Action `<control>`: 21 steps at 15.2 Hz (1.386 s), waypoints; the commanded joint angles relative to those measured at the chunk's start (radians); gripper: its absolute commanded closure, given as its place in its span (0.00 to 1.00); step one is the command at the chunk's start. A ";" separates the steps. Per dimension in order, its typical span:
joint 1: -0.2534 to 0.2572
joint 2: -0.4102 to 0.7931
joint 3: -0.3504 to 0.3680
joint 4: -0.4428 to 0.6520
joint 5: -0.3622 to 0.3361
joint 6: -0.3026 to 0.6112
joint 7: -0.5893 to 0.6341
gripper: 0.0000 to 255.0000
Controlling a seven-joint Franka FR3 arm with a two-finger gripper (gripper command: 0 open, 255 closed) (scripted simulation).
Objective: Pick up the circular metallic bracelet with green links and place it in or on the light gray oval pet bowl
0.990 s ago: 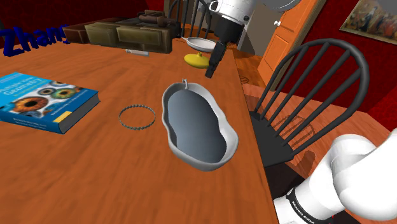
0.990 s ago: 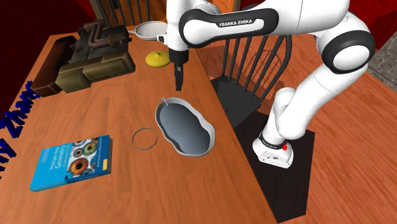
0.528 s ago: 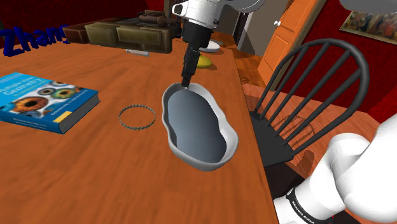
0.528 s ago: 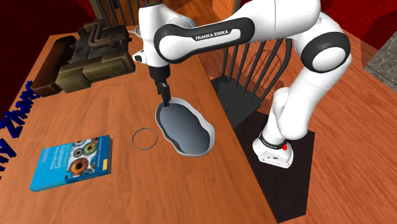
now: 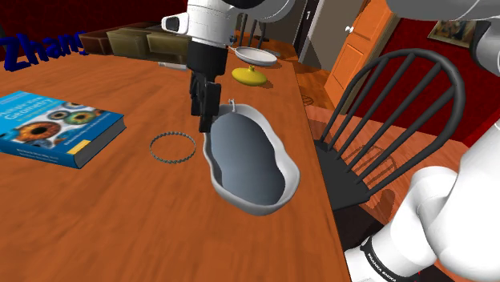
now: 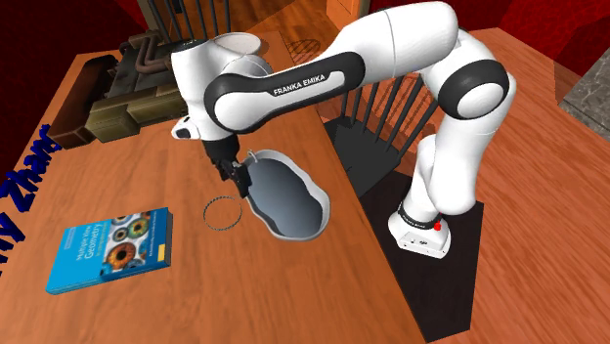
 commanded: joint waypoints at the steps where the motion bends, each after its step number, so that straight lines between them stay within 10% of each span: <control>1: 0.022 0.036 0.024 0.033 -0.001 -0.013 -0.041 0.00; 19: 0.059 0.078 0.059 -0.028 0.000 0.074 -0.092 0.00; 20: 0.059 0.078 0.059 -0.028 0.000 0.074 -0.092 1.00; 21: 0.059 0.078 0.059 -0.028 0.000 0.074 -0.092 1.00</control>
